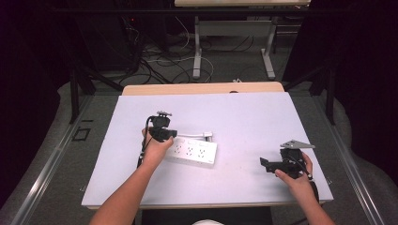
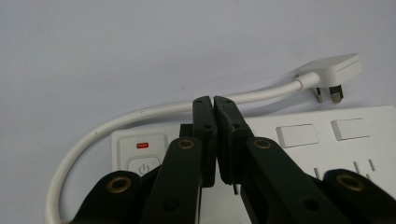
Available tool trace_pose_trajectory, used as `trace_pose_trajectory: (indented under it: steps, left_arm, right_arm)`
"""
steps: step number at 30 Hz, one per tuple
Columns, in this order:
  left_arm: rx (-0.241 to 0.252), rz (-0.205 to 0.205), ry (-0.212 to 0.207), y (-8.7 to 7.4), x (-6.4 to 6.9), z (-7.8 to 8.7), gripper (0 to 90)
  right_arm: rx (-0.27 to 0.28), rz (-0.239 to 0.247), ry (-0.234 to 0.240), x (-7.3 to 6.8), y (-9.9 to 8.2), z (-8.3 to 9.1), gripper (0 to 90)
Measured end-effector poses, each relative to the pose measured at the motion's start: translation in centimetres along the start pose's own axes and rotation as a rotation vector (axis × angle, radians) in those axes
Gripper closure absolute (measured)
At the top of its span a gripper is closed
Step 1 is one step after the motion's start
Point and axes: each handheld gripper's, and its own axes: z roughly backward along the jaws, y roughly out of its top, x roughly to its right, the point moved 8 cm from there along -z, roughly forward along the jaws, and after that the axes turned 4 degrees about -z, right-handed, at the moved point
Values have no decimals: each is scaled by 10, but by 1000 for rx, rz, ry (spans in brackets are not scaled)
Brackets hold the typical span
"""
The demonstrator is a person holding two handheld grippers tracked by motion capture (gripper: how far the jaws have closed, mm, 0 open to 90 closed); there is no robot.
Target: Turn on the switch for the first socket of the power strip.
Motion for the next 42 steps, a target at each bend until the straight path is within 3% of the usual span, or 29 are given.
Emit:
trace_pose_trajectory:
  steps: [22, 27, 35, 42]
  left_arm:
    - [76, -27, -32, 1, 5, 27, 779]
    - [93, -45, -56, -1, 7, 34, 727]
    - [121, -40, -84, -4, 11, 44, 669]
    - [148, -54, -81, -7, 11, 51, 572]
  right_arm:
    - [5, -1, 0, 0, 1, 1, 48]
    - [5, -1, -1, 0, 1, 1, 48]
    - [8, 2, -2, 0, 1, 1, 48]
    - [8, 1, -3, 0, 1, 1, 48]
